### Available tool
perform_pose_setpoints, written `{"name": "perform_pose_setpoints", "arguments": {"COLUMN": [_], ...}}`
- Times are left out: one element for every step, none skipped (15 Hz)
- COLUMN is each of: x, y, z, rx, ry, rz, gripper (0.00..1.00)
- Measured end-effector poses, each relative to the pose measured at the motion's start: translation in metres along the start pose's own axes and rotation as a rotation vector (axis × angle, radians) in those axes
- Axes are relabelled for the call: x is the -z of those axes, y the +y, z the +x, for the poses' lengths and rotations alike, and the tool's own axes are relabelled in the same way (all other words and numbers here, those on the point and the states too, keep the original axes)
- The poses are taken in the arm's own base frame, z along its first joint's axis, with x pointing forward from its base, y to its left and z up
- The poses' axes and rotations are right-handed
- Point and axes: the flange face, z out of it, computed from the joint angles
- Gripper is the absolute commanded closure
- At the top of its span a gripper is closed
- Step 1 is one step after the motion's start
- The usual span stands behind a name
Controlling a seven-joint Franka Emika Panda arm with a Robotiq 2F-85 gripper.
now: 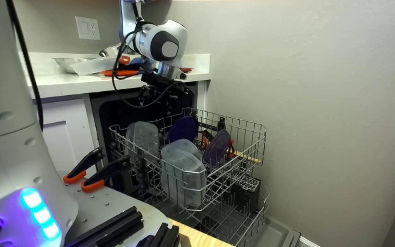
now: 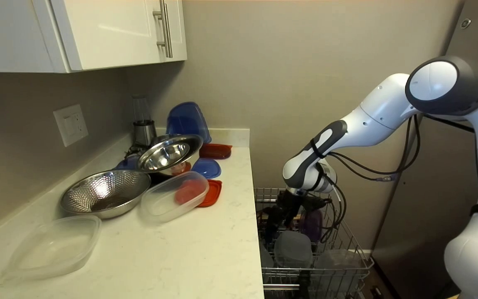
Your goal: Put the bowl in the dishwasher
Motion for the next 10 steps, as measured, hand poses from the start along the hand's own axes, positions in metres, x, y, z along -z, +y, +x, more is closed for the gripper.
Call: {"name": "perform_pose_setpoints", "arguments": {"x": [0.002,0.005,0.008,0.011,0.015,0.017,0.02,0.021,0.021,0.021], "y": [-0.001,-0.001,-0.002,-0.002,-0.002,-0.002,-0.002,-0.003,-0.003,-0.003], "z": [0.0,-0.002,-0.003,-0.005,-0.007,-0.009,-0.011,-0.011,-0.012,-0.012], "rx": [-0.002,-0.006,-0.011,-0.014,-0.021,-0.025,-0.026,-0.026,-0.025,-0.025], "ry": [-0.002,-0.004,-0.006,-0.007,-0.008,-0.008,-0.008,-0.008,-0.008,-0.009], "rz": [-0.015,-0.029,-0.042,-0.054,-0.066,-0.075,-0.08,-0.083,-0.085,-0.085], "gripper": [0.0,0.0,0.0,0.0,0.0,0.0,0.0,0.0,0.0,0.0]}}
